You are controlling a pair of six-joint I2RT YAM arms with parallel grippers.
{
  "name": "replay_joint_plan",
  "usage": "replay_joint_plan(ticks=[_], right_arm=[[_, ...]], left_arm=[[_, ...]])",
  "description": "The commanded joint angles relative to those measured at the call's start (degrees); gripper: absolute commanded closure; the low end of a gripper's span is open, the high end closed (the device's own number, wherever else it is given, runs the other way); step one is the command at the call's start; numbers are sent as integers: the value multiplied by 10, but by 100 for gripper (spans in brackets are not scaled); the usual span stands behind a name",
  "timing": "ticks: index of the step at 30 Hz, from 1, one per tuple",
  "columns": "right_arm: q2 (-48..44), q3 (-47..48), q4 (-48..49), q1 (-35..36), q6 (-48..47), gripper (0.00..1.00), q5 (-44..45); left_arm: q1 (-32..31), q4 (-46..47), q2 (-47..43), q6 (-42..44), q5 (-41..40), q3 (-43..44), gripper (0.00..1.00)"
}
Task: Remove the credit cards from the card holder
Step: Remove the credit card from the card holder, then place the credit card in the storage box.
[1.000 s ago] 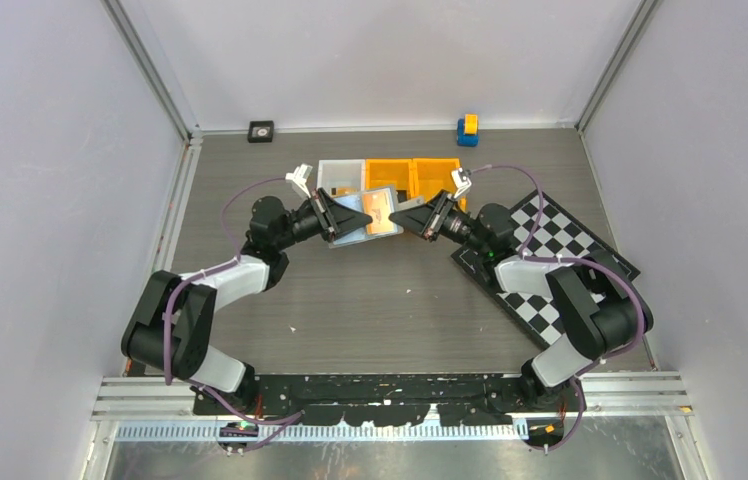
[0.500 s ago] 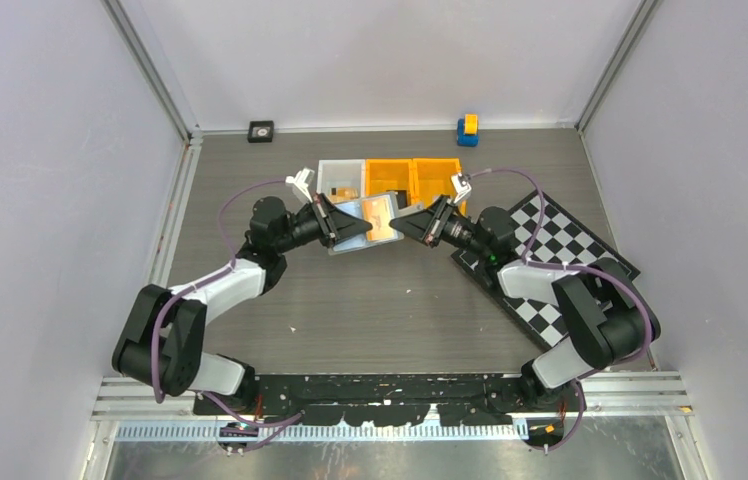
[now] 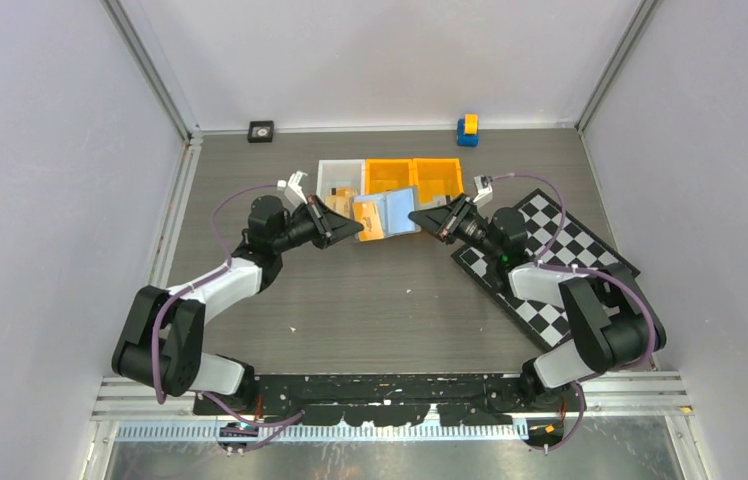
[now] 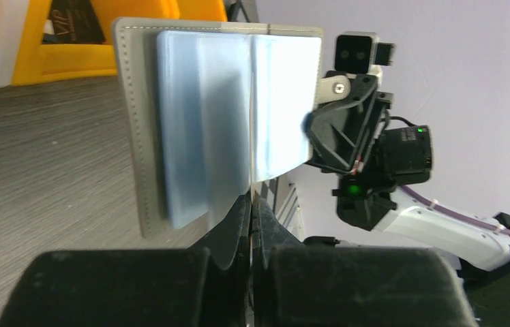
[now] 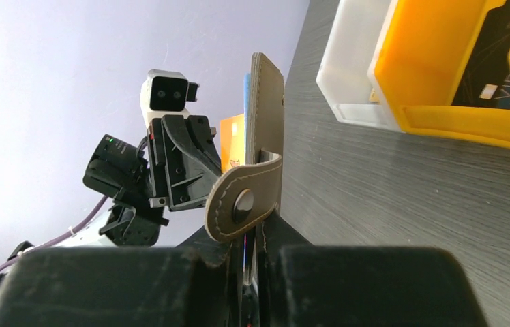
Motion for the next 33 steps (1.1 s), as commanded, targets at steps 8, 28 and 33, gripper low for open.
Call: replay_joint_plan(ticks=[8,28,33], right_arm=[[-197,22,-308,-23,-162,100,144],[-218,16,-308,-23,-188,99,151],[-218,15,-301,-22,-187,99,145]], left_arm=[[9,-226,-52,197,-127,78,100],[14,-471,145,353,-250,335,100],[18,-477,222,351,-219,386,100]])
